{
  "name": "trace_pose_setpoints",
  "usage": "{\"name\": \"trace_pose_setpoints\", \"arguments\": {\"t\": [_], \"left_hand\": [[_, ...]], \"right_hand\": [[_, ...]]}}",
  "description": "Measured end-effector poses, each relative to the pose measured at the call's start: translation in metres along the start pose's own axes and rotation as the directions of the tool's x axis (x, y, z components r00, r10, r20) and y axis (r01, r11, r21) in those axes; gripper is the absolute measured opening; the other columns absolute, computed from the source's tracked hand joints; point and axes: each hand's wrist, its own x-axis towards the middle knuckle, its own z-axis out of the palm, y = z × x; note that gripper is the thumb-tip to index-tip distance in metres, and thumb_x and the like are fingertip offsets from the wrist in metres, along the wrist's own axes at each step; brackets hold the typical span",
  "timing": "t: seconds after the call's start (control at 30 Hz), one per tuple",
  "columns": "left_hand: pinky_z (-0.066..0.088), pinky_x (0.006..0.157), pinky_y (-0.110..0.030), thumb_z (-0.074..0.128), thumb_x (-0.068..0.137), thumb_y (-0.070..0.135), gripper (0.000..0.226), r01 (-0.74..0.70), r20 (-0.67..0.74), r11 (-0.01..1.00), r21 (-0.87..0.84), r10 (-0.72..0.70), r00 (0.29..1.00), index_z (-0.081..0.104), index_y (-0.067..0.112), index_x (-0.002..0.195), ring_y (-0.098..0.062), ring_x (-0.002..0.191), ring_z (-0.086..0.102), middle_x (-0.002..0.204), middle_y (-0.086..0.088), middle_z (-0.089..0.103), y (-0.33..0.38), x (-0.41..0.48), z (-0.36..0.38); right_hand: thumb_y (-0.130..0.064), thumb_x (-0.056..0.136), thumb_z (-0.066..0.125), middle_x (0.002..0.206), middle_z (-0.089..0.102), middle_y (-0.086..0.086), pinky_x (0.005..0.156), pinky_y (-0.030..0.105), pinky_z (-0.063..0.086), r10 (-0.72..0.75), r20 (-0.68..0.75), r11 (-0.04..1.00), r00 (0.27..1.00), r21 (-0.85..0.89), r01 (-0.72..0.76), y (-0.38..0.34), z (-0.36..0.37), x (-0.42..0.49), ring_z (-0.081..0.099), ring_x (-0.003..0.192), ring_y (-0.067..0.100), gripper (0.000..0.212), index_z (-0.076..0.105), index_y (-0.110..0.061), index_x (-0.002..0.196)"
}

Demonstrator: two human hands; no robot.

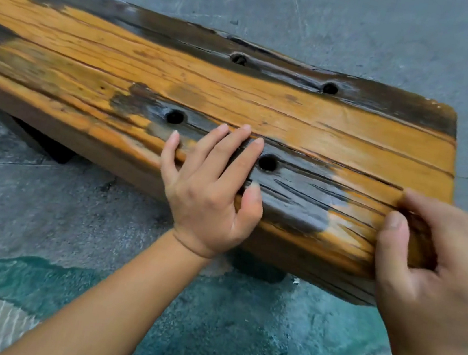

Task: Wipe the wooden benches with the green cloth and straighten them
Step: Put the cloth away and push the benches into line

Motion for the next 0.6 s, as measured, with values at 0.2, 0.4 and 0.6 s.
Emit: {"name": "trace_pose_setpoints", "arguments": {"t": [0.2,0.4,0.6], "left_hand": [[0.022,0.115,-0.057,0.041,0.090,0.039,0.045,0.080,0.018,0.993,0.081,-0.082,0.996,0.070,0.025,0.121,-0.020,0.129,0.055,0.134,0.003,0.064,0.016,0.038,0.048],[0.023,0.113,-0.057,0.042,0.094,0.038,0.042,0.084,0.010,0.983,0.161,-0.086,0.996,0.069,0.027,0.123,-0.022,0.129,0.055,0.135,0.002,0.063,0.022,0.076,0.094],[0.024,0.113,-0.056,0.036,0.099,0.039,0.043,0.062,0.034,0.980,0.188,-0.070,0.997,0.065,0.026,0.128,-0.023,0.132,0.051,0.139,0.000,0.059,0.026,0.107,0.140]], "right_hand": [[-0.011,0.092,0.054,0.093,0.074,0.016,0.075,0.040,0.049,-0.035,-0.151,0.998,0.988,-0.062,0.026,0.048,0.037,0.059,0.067,0.084,0.038,0.022,0.073,-0.004,0.100],[-0.012,0.090,0.048,0.092,0.076,0.013,0.071,0.040,0.049,0.016,-0.201,0.999,0.979,-0.024,-0.021,0.084,0.077,0.119,0.070,0.087,0.036,0.029,0.075,-0.006,0.099],[-0.018,0.089,0.043,0.094,0.077,0.006,0.074,0.035,0.047,0.209,-0.240,0.975,0.948,0.122,-0.184,0.117,0.117,0.172,0.069,0.085,0.030,0.036,0.077,-0.015,0.101]]}}
